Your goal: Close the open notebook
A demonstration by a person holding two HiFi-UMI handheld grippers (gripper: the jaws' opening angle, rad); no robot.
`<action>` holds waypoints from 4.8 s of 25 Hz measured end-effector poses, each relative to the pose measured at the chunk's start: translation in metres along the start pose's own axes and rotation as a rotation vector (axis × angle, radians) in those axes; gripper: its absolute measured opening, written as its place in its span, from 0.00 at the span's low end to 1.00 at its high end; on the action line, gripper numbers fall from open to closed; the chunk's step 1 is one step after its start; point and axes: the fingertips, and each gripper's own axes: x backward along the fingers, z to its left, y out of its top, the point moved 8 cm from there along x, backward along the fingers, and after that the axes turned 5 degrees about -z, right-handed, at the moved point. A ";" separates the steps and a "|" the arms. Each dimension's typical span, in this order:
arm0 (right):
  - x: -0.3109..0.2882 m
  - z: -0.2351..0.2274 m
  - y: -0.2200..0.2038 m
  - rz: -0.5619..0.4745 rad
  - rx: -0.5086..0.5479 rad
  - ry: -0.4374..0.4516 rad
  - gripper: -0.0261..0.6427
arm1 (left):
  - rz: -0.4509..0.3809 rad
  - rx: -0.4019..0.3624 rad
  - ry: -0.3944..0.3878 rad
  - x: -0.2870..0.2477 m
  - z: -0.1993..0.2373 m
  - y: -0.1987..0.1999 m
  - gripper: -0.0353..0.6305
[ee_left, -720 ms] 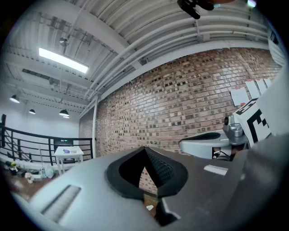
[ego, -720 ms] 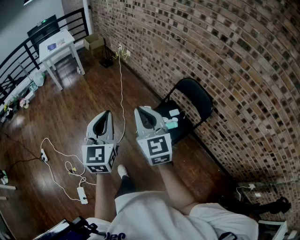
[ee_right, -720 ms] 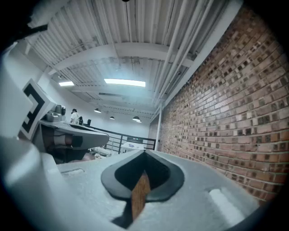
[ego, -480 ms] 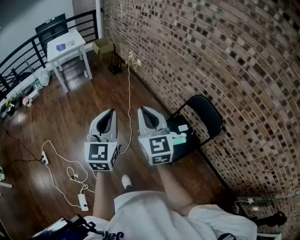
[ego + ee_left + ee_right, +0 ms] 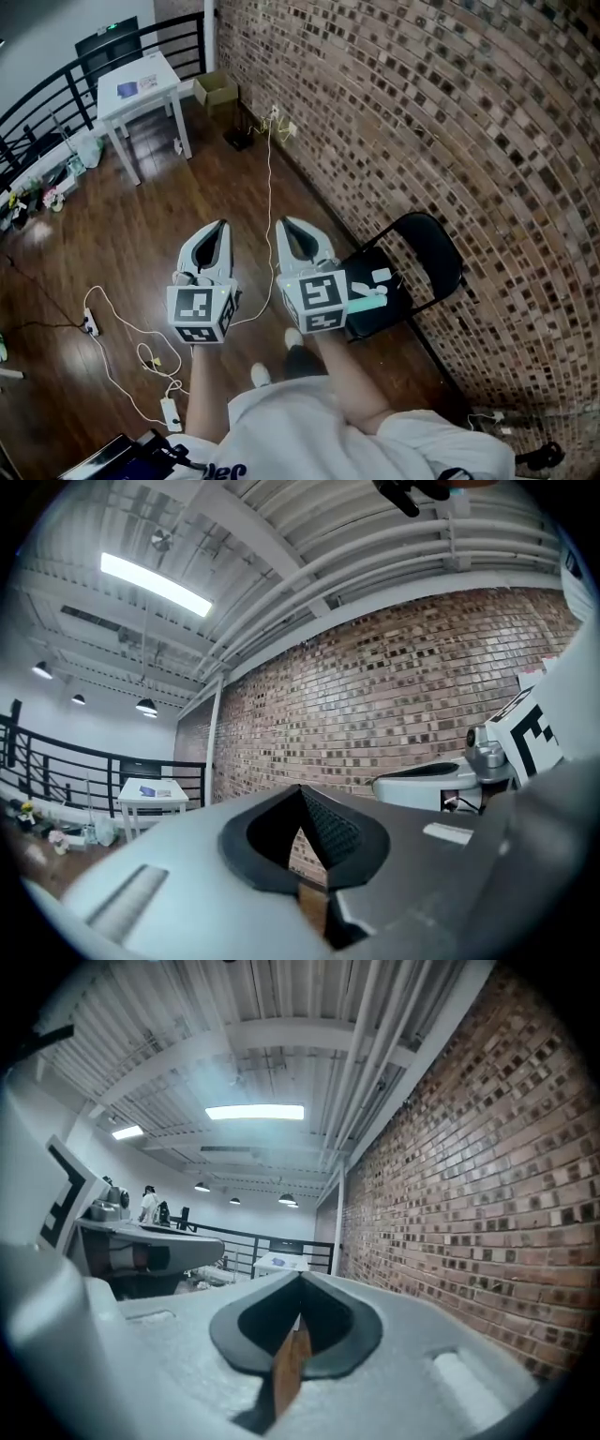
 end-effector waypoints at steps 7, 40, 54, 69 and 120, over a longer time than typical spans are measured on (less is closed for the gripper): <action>-0.094 -0.017 -0.020 0.016 -0.022 0.087 0.02 | 0.067 0.023 0.079 -0.072 0.048 -0.022 0.07; -0.516 0.094 0.007 -0.074 -0.129 0.631 0.03 | 0.018 -0.018 0.514 -0.197 0.397 -0.007 0.08; -0.649 0.190 0.007 -0.029 -0.099 0.628 0.03 | 0.017 0.047 0.498 -0.213 0.561 -0.016 0.08; -0.877 0.169 0.007 -0.069 -0.153 0.598 0.03 | -0.003 0.013 0.444 -0.386 0.717 -0.020 0.08; -1.519 0.202 -0.065 0.134 -0.177 0.442 0.03 | 0.103 0.083 0.311 -0.742 1.297 -0.121 0.08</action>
